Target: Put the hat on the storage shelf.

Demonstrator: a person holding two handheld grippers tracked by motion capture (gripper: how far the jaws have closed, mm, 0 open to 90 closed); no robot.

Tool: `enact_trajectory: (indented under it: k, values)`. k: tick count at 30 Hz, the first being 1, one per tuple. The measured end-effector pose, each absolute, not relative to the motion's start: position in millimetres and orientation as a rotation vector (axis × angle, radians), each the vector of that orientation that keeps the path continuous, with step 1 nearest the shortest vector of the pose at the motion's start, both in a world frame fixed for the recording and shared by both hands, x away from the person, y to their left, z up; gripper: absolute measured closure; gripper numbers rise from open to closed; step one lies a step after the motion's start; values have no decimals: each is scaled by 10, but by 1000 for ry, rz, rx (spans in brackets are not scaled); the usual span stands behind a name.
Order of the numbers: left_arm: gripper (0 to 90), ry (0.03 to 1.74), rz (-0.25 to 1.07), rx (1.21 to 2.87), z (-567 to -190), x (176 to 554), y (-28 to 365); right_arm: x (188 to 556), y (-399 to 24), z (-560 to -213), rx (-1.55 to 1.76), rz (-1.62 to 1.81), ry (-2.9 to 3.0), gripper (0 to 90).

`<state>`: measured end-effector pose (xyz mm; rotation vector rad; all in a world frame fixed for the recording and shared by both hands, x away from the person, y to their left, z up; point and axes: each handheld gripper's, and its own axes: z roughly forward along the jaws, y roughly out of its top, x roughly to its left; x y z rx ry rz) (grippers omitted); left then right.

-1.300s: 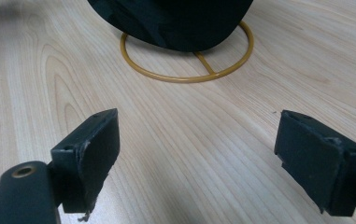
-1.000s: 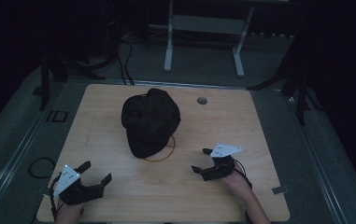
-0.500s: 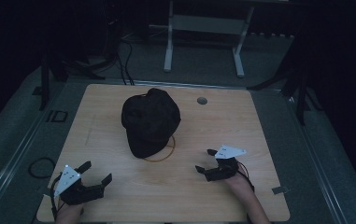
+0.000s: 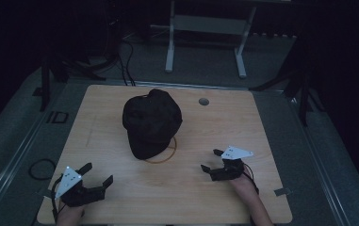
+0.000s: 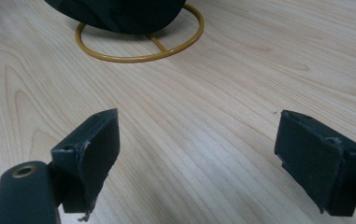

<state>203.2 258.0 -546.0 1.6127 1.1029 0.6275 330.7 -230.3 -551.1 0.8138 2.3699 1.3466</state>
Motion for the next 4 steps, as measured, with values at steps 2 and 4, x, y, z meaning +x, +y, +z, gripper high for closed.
enact_trajectory:
  k: [2,4]
  values:
    - [49,1101,625,1613,-5461,2033,2580,3308,-2309,-5512,819,1352,2367,141]
    - [49,1101,625,1614,-5462,2035,2580,3311,-2307,-5517,815,1348,2373,141]
